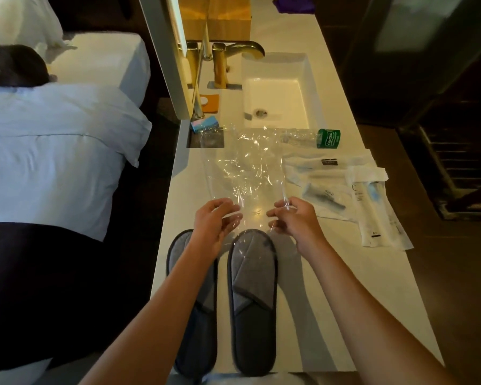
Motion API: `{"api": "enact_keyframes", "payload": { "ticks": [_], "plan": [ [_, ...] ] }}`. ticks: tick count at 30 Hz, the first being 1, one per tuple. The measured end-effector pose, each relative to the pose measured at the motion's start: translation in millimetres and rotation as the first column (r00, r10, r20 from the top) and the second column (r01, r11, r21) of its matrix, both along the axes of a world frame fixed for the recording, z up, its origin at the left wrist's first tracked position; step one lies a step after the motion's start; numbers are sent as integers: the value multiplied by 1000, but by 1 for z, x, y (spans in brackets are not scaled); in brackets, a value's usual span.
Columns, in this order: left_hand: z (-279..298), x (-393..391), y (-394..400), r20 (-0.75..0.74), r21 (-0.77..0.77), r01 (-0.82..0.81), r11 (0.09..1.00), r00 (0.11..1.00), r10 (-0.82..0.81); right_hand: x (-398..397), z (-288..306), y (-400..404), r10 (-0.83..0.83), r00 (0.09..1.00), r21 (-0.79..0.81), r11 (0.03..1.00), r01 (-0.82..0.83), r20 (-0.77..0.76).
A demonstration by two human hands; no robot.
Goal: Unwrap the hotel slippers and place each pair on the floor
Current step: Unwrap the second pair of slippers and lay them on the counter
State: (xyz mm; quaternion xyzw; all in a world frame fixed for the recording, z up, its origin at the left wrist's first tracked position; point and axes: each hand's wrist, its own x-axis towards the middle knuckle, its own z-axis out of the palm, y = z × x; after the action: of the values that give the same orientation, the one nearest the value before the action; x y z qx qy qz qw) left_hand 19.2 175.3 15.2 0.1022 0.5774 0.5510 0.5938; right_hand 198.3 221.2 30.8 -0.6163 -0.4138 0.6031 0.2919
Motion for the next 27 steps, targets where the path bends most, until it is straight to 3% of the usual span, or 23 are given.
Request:
{"api": "enact_keyframes", "payload": {
  "ticks": [6, 12, 15, 20, 25, 27],
  "plan": [
    [-16, -17, -17, -93, -76, -53, 996, 995, 46, -4, -20, 77, -41, 997, 1, 999, 41, 71],
    [-22, -23, -42, -96, -109, -111, 988, 990, 100, -6, -43, 114, -14, 976, 4, 1000, 14, 215],
    [-24, -28, -54, -89, -110, -135, 985, 988, 125, -6, -52, 117, -28, 946, 44, 999, 15, 323],
    [-22, -40, -76, -122, -66, -173, 983, 979, 164, 8, -61, 111, -137, 941, 48, 991, 129, 309],
    [-19, -55, -103, -278, -81, -220, 972, 942, 190, 19, -35, 81, -190, 864, 205, 973, 104, 466],
    [-20, -61, -116, -345, -93, -230, 969, 920, 186, 12, -20, 56, -203, 867, 256, 962, 90, 455]
  ]
}}
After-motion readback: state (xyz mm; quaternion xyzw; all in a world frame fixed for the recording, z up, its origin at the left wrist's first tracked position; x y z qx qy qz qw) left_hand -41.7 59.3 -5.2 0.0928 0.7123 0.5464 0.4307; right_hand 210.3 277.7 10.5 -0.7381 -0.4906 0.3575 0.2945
